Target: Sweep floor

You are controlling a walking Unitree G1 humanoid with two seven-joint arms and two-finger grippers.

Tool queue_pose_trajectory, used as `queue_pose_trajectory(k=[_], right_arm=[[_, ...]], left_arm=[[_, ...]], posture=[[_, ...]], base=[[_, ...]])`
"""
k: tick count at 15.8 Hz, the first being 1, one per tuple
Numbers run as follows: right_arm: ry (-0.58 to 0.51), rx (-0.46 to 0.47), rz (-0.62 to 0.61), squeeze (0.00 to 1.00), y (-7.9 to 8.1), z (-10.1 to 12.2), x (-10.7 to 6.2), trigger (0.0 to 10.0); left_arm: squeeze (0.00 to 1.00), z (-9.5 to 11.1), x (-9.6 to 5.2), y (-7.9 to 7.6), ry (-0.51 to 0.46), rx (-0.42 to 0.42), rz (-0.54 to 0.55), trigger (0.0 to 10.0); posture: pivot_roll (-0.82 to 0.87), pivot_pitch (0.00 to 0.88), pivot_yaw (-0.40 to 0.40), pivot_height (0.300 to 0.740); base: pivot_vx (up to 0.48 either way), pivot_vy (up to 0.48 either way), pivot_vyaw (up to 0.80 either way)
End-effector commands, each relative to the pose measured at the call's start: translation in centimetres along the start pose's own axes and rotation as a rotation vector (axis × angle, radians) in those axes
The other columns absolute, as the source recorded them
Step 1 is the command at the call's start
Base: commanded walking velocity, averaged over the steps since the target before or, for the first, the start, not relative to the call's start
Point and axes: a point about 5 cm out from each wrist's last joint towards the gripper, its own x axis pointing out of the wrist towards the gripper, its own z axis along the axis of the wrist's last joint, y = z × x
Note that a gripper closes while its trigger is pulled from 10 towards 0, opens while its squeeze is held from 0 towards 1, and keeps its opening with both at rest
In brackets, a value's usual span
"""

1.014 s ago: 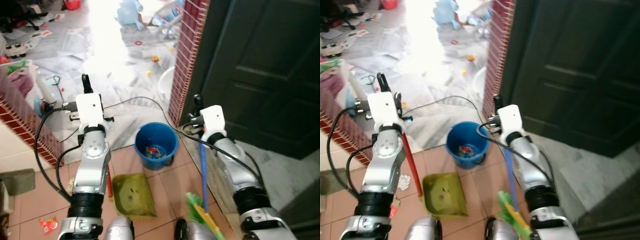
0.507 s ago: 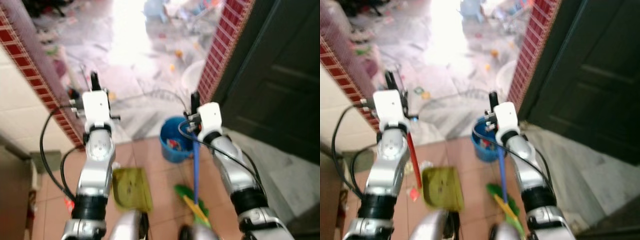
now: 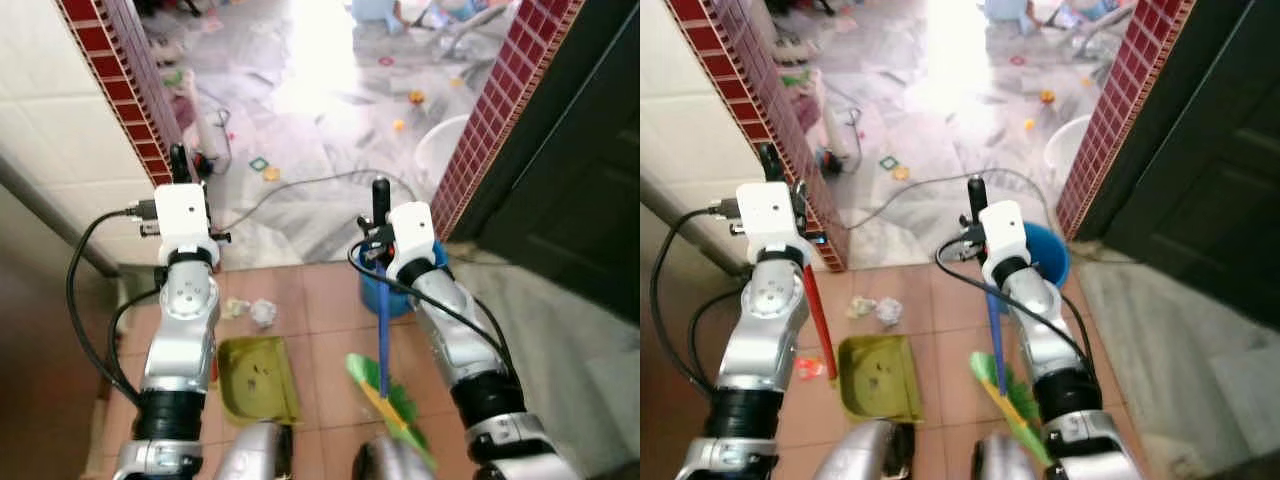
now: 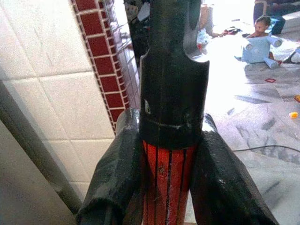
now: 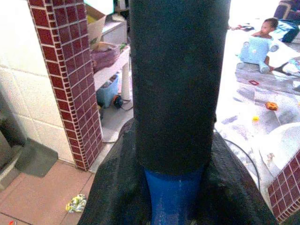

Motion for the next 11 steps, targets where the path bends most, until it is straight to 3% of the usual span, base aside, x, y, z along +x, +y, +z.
queue_pose_trajectory(k=[1, 5, 8, 11], right_arm=[[-0.03, 0.021, -0.006, 0.0, -0.12, 0.51, 0.02, 10.0], [-0.034, 0.016, -0.006, 0.0, -0.13, 0.61, 0.09, 10.0], [-0.038, 0.013, -0.005, 0.0, -0.13, 0.65, 0.11, 10.0], [-0.047, 0.013, -0.007, 0.0, -0.07, 0.84, 0.17, 10.0]], left_arm=[[0.0, 1.31, 0.2, -0.23, -0.05, -0.004, -0.011, 10.0], [0.0, 1.66, 0.18, -0.24, -0.082, -0.003, -0.01, 10.0], [0.0, 1.9, 0.14, -0.22, -0.09, -0.025, 0.005, 10.0], [0.0, 1.95, 0.07, -0.12, -0.092, -0.059, 0.019, 10.0]], posture=[[-0.04, 0.105, 0.014, 0.74], [-0.04, 0.108, 0.013, 0.74], [-0.03, 0.108, 0.013, 0.74], [-0.03, 0.108, 0.012, 0.74]], base=[[0.0, 0.48, 0.0], [0.0, 0.48, 0.0], [0.0, 0.0, 0.0], [0.0, 0.0, 0.64]])
